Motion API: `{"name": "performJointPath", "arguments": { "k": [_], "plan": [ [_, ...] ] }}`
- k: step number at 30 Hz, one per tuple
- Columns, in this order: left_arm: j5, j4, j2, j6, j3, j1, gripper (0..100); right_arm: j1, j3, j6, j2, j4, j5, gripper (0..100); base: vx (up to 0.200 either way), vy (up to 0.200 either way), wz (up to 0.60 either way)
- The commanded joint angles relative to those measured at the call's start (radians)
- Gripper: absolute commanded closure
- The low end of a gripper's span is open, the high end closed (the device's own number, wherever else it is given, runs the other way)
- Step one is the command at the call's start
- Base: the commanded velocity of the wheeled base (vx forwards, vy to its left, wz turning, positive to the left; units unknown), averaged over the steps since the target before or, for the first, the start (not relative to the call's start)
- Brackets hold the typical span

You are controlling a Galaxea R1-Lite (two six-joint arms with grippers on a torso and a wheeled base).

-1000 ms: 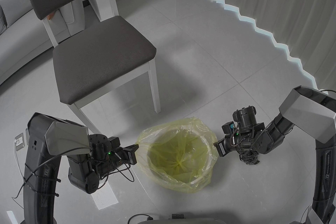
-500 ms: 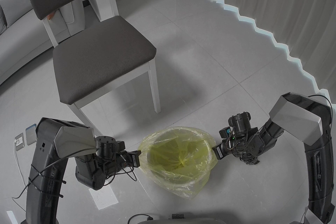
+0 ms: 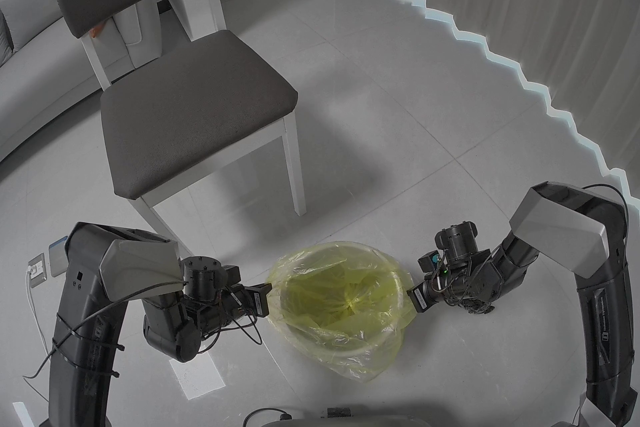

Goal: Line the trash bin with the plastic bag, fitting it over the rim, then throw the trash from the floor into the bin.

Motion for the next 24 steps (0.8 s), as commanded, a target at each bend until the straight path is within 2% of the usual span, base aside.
{"name": "performJointPath", "arguments": {
  "k": [1, 8, 9, 14, 15, 17, 18, 24],
  "plan": [
    [-0.003, -0.022, -0.008, -0.001, 0.033, 0.002, 100, -0.008, 0.041, -0.014, -0.044, -0.006, 0.002, 0, 0.000, 0.000, 0.00],
    [-0.006, -0.033, -0.001, -0.001, 0.039, 0.007, 100, -0.048, 0.110, -0.044, -0.176, 0.002, 0.001, 0, 0.000, 0.000, 0.00],
    [-0.013, -0.039, -0.001, -0.001, 0.042, 0.007, 0, -0.052, 0.125, -0.047, -0.205, -0.001, 0.004, 0, 0.000, 0.000, 0.00],
    [-0.016, -0.065, -0.004, -0.005, 0.059, 0.005, 0, -0.031, 0.176, -0.041, -0.285, -0.006, 0.010, 0, 0.000, 0.000, 0.00],
    [-0.016, -0.093, -0.005, -0.005, 0.083, 0.008, 0, 0.012, 0.202, -0.038, -0.314, -0.007, 0.021, 0, 0.000, 0.000, 0.00],
    [-0.016, -0.106, -0.005, -0.005, 0.091, 0.010, 0, 0.032, 0.210, -0.037, -0.323, -0.012, 0.025, 0, 0.000, 0.000, 0.00],
    [-0.016, -0.137, -0.005, -0.007, 0.111, 0.016, 0, 0.081, 0.227, -0.034, -0.336, -0.025, 0.028, 0, 0.000, 0.000, 0.00],
    [-0.016, -0.212, -0.011, -0.005, 0.169, 0.039, 0, 0.222, 0.242, 0.000, -0.328, -0.088, 0.028, 0, 0.000, 0.000, 0.00]
  ]
}}
